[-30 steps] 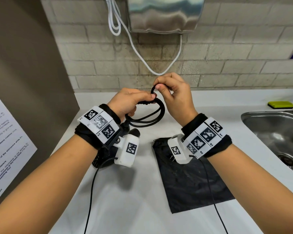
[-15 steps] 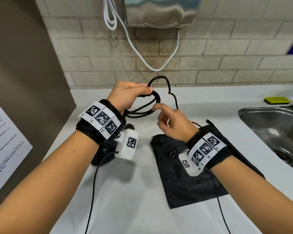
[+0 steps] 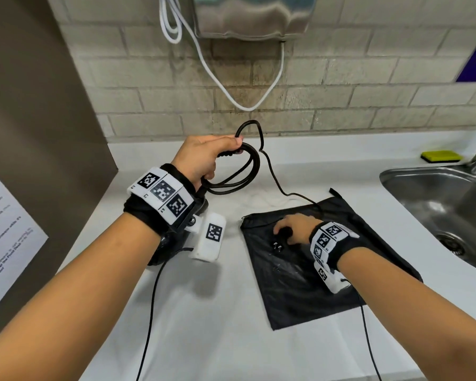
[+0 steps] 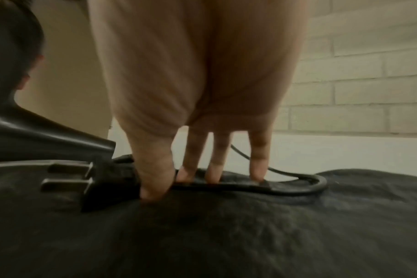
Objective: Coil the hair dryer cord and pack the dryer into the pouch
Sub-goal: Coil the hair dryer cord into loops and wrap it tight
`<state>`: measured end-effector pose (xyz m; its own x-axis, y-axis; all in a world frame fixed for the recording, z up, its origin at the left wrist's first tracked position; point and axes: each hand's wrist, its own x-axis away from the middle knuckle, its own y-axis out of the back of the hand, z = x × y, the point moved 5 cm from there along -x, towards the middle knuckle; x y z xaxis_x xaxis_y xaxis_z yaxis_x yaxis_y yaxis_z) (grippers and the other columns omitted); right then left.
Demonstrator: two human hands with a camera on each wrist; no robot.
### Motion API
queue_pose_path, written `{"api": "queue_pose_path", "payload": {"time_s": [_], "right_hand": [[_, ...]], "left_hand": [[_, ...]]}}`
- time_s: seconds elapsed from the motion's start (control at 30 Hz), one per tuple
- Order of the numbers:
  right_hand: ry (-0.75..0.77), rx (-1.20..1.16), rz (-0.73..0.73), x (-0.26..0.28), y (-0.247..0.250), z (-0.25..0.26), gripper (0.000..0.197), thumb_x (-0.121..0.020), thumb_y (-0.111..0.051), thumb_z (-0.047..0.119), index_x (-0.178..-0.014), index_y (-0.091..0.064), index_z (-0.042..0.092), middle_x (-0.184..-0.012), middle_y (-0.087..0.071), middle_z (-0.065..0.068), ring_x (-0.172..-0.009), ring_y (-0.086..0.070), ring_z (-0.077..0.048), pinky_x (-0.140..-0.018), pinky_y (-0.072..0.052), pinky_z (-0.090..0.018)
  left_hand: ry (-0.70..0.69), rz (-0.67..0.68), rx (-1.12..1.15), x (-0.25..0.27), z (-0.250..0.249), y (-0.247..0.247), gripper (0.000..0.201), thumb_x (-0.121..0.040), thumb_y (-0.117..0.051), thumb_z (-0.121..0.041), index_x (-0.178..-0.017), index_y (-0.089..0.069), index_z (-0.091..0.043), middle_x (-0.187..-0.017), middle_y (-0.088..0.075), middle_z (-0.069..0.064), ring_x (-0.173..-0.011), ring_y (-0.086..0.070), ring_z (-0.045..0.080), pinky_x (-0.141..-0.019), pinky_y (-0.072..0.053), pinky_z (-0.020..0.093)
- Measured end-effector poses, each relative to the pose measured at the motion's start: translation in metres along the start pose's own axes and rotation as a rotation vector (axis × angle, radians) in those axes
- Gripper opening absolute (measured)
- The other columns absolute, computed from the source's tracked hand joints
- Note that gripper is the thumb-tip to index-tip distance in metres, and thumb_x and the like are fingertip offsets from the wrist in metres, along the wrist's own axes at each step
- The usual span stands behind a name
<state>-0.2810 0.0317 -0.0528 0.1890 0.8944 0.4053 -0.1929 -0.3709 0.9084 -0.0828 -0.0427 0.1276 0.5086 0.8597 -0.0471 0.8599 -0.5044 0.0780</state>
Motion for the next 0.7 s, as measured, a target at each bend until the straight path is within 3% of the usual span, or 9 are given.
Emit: {"api": "queue_pose_path", "payload": {"time_s": [0.1,0.2,0.27,0.33,0.43,0.5,0.6,0.7], "right_hand": [[-0.057,0.102,0.024,-0.001,0.002,0.003,0.034,-0.083,-0.064,0.027,-0.115,-0.054,0.030,-0.129,-0.048,0.000,-0.123,-0.039,-0.026,-0.102,-0.027,-0.048],[-0.043,-0.014,-0.019,0.000,0.008,0.005,0.023,-0.085,-0.061,0.021,-0.106,-0.051,0.022,-0.115,-0.056,-0.005,-0.113,-0.050,-0.027,-0.102,-0.029,-0.043],[-0.016,-0.255,-0.212,0.003,0.026,0.005,0.023,-0.087,-0.058,0.017,-0.106,-0.047,0.016,-0.105,-0.060,-0.011,-0.095,-0.056,-0.028,-0.088,-0.040,-0.035],[0.053,-0.468,-0.490,0.013,0.051,0.008,0.023,-0.090,-0.056,0.014,-0.109,-0.045,0.009,-0.095,-0.060,-0.014,-0.079,-0.053,-0.025,-0.073,-0.040,-0.027],[0.181,-0.655,-0.790,0.033,0.087,0.021,0.020,-0.092,-0.053,0.015,-0.109,-0.048,0.007,-0.073,-0.052,0.001,-0.063,-0.047,-0.012,-0.059,-0.036,-0.014],[0.320,-0.728,-0.901,0.044,0.104,0.034,0.022,-0.092,-0.045,0.024,-0.108,-0.050,0.009,-0.075,-0.055,0.000,-0.066,-0.048,-0.010,-0.060,-0.036,-0.012],[0.474,-0.814,-1.073,0.060,0.123,0.049,0.033,-0.093,-0.035,0.030,-0.104,-0.053,0.004,-0.089,-0.061,-0.009,-0.080,-0.056,-0.016,-0.074,-0.042,-0.021],[0.533,-0.818,-1.210,0.071,0.139,0.063,0.032,-0.090,-0.042,0.028,-0.095,-0.059,0.001,-0.082,-0.059,-0.006,-0.072,-0.051,-0.005,-0.069,-0.040,-0.015]], "left_hand": [[0.012,-0.023,0.047,-0.001,0.002,0.002,0.005,-0.083,-0.064,-0.020,-0.082,-0.069,-0.018,-0.077,-0.068,-0.004,-0.033,-0.021,0.005,-0.041,-0.014,0.020],[0.019,-0.034,0.079,-0.003,0.002,0.005,0.006,-0.083,-0.064,-0.021,-0.086,-0.069,-0.019,-0.080,-0.069,-0.003,-0.033,-0.019,0.005,-0.040,-0.015,0.018],[0.029,-0.036,0.116,-0.004,0.003,0.009,0.009,-0.083,-0.064,-0.022,-0.089,-0.070,-0.019,-0.082,-0.069,-0.003,-0.033,-0.018,0.005,-0.039,-0.015,0.017],[0.055,-0.037,0.174,-0.006,0.004,0.013,0.008,-0.084,-0.062,-0.024,-0.086,-0.070,-0.022,-0.083,-0.069,-0.004,-0.034,-0.016,0.005,-0.040,-0.016,0.018],[0.088,-0.062,0.254,-0.010,0.005,0.017,0.009,-0.085,-0.061,-0.026,-0.085,-0.069,-0.023,-0.086,-0.068,-0.005,-0.033,-0.016,0.005,-0.040,-0.017,0.018],[0.091,-0.096,0.295,-0.013,0.002,0.020,0.008,-0.084,-0.062,-0.027,-0.085,-0.068,-0.022,-0.090,-0.067,-0.004,-0.031,-0.017,0.005,-0.038,-0.019,0.017],[0.072,-0.118,0.335,-0.016,-0.003,0.020,0.009,-0.084,-0.063,-0.029,-0.084,-0.066,-0.020,-0.086,-0.068,-0.006,-0.031,-0.018,0.004,-0.037,-0.020,0.016],[0.052,-0.120,0.358,-0.017,-0.007,0.017,0.009,-0.084,-0.063,-0.029,-0.084,-0.067,-0.021,-0.084,-0.070,-0.007,-0.031,-0.019,0.004,-0.037,-0.021,0.016]]}}
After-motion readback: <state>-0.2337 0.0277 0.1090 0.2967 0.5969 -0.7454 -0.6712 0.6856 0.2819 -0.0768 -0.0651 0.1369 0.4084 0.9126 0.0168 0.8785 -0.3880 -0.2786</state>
